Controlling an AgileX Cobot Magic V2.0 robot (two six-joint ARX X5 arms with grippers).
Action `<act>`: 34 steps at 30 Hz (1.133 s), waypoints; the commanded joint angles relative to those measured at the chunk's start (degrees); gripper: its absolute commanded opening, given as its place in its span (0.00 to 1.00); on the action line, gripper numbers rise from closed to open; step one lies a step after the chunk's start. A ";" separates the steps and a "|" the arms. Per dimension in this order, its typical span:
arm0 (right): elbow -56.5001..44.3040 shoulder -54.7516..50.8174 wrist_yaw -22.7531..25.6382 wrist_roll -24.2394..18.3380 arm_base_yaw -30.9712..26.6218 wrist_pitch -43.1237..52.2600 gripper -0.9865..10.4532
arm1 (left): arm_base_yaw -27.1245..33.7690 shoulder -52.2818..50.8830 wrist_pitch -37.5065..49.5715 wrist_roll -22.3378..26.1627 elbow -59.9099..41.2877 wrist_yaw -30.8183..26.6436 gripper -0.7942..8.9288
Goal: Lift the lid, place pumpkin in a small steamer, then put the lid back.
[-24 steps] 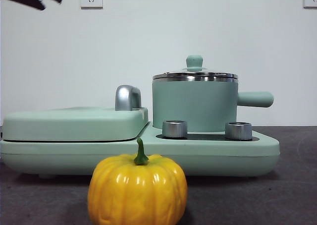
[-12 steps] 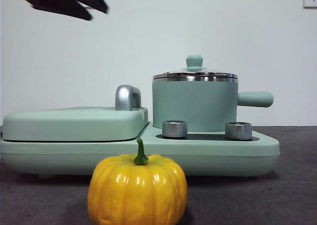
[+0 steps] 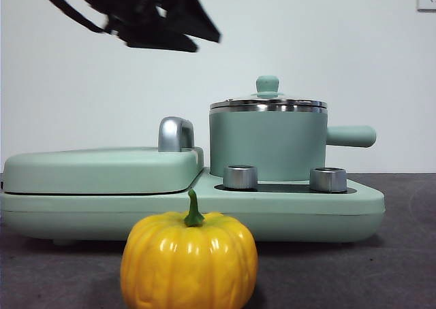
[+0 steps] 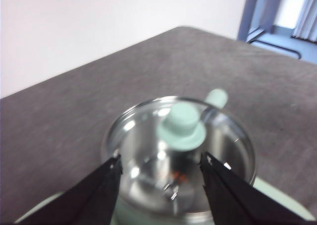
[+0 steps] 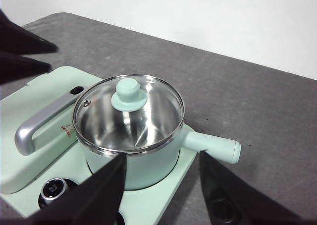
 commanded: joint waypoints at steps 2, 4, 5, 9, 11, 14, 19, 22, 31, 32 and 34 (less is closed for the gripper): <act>1.01 0.26 0.15 0.79 0.22 0.55 0.29 | -1.99 4.37 2.82 -0.70 2.69 0.13 0.35; 1.01 0.26 0.17 0.76 0.20 0.55 0.29 | -2.64 6.54 3.52 -0.68 3.72 0.11 0.35; 1.01 0.26 0.17 0.76 0.20 0.55 0.29 | -2.80 7.37 3.82 -0.68 4.17 0.11 0.35; 1.01 0.26 0.17 0.74 0.20 0.52 0.29 | -3.13 11.04 3.82 -0.83 7.15 0.11 0.35; 1.01 0.31 0.17 0.76 0.20 0.55 0.29 | -3.17 12.39 3.80 -0.83 8.50 0.11 0.35; 1.01 0.31 0.42 0.76 0.20 0.55 0.29 | -3.43 14.01 3.87 -0.83 10.21 0.11 0.35; 1.01 0.35 0.63 0.72 0.20 0.57 0.29 | -3.76 16.20 3.80 -0.81 12.26 0.13 0.35; 1.01 0.66 0.61 0.72 0.20 0.57 0.29 | -3.96 17.49 3.87 -0.81 13.46 0.13 0.35; 1.01 0.94 0.63 0.72 0.22 0.59 0.29 | -4.92 21.09 4.57 -0.72 16.11 0.13 0.35; 1.01 1.05 0.61 0.72 0.22 0.57 0.29 | -4.92 21.42 4.87 -0.72 16.11 0.13 0.35; 1.01 1.18 0.61 0.72 0.22 0.57 0.29 | -4.92 22.05 5.22 -0.74 16.11 0.13 0.35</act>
